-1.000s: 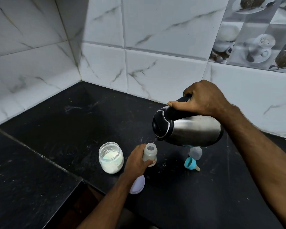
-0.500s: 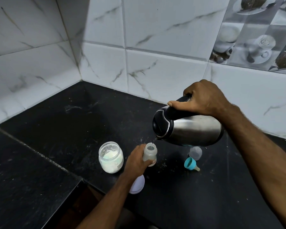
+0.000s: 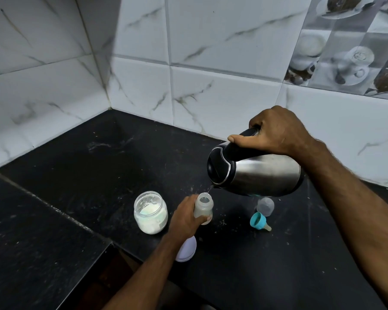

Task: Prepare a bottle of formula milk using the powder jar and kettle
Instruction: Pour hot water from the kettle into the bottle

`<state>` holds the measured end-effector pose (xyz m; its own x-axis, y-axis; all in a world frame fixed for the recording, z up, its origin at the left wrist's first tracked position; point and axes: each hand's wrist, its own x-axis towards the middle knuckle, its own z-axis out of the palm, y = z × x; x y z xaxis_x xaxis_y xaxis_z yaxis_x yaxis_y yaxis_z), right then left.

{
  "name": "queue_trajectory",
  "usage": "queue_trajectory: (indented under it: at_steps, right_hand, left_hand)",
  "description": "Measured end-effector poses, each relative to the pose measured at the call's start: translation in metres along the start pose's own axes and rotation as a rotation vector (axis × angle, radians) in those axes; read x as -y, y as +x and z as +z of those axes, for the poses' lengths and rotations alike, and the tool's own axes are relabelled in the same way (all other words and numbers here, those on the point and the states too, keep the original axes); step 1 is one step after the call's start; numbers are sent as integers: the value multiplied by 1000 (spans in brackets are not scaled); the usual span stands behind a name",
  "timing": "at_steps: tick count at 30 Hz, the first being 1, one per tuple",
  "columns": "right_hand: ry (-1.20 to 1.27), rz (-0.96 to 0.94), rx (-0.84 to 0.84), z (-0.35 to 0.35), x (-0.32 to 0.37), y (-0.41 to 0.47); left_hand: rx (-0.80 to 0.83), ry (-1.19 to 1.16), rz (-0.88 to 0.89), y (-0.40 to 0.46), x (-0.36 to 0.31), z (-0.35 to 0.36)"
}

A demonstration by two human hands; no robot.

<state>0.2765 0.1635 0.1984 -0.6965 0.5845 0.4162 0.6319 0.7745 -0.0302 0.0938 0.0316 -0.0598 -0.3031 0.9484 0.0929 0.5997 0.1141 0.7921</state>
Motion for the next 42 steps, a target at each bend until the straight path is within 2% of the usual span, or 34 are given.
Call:
queue_trajectory:
  at_steps: [42]
  right_hand:
    - [-4,0,17,-4,4,1]
  left_hand:
    - [-5,10,-4,-1,-2,-1]
